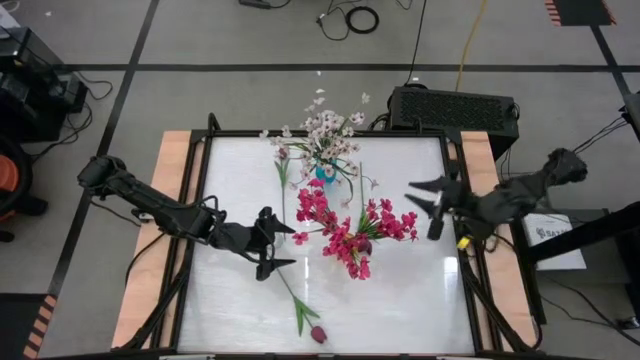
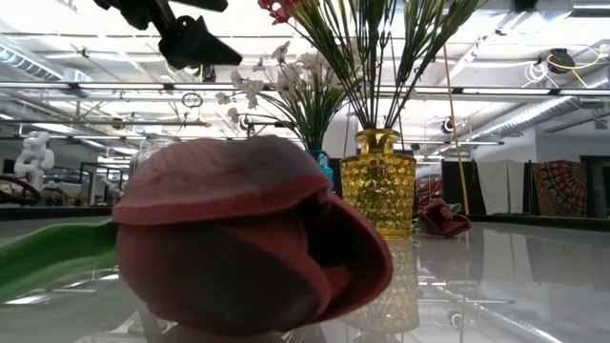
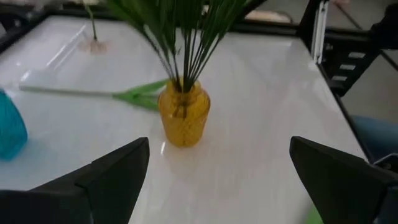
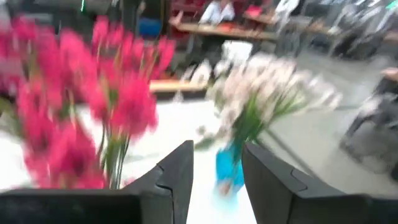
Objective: Sort flowers into vase by color
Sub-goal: Put the right red flower into the transparent vase
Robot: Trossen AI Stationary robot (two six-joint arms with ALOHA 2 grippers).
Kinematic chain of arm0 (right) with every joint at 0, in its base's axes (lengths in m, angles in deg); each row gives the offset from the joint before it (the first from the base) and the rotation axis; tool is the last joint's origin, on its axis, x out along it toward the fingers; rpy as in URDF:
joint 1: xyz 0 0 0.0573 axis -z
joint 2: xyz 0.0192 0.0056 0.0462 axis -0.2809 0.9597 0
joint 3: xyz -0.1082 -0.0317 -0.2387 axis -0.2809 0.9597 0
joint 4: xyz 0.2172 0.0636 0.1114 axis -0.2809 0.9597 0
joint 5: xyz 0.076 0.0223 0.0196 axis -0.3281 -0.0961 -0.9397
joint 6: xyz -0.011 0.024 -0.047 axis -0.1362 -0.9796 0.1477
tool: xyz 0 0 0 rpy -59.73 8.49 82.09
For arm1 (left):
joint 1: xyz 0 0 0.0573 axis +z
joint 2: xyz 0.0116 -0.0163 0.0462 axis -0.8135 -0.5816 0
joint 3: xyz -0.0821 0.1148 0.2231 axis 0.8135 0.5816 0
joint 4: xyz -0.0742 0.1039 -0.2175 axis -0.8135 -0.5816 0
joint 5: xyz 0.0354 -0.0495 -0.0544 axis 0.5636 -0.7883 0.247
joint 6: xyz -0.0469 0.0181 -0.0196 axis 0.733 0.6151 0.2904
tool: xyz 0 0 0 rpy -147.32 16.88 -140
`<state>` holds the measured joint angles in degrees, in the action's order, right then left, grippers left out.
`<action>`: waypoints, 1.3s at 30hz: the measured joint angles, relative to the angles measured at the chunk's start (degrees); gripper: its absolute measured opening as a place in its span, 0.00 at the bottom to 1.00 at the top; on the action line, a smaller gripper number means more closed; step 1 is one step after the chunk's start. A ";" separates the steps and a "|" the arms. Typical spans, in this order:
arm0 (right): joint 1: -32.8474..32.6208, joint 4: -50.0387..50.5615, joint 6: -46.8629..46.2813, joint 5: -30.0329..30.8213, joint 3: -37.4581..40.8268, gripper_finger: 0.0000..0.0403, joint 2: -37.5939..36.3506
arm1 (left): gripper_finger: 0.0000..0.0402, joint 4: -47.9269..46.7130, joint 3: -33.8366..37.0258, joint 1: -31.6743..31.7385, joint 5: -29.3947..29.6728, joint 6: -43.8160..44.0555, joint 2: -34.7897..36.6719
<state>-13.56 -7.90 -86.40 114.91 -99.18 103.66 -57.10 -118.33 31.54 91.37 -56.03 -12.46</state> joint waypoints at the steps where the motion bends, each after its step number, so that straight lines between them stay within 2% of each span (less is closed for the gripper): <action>1: 1.21 -0.37 -0.64 -1.72 1.90 0.32 -0.51 | 0.98 0.90 0.00 0.00 0.11 -0.43 0.00; 6: 7.32 -0.94 -4.43 -5.78 9.23 0.32 -1.80 | 0.98 2.88 0.00 0.04 1.11 -1.84 0.00; 11: 12.43 -3.66 -6.79 -6.33 14.60 0.32 -4.29 | 0.98 2.86 0.00 0.04 1.22 -1.77 0.00; 16: 15.71 -12.17 -7.53 -14.75 20.86 0.32 -3.97 | 0.98 2.86 0.00 0.04 1.24 -1.76 0.00; 23: 17.22 -24.23 -16.11 -14.60 30.13 0.32 -0.66 | 0.98 2.80 0.00 0.04 1.24 -1.75 0.00; 27: 17.49 -32.10 -23.55 -14.55 34.22 0.32 3.95 | 0.98 2.80 0.00 0.04 1.24 -1.70 0.00; 30: 17.49 -34.39 -27.91 -14.60 34.70 0.32 9.09 | 0.98 2.80 0.00 0.04 1.93 -1.61 0.00; 36: 17.49 -40.98 -35.44 -14.67 31.91 0.32 22.00 | 0.98 2.82 0.00 0.04 2.77 -0.49 0.00; 39: 17.47 -40.97 -39.56 -14.51 29.41 0.33 29.31 | 0.98 2.81 0.00 0.04 2.77 -0.11 0.00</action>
<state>3.92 -48.87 -125.95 100.41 -69.77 132.97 -54.29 -118.33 31.59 94.14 -56.14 -12.46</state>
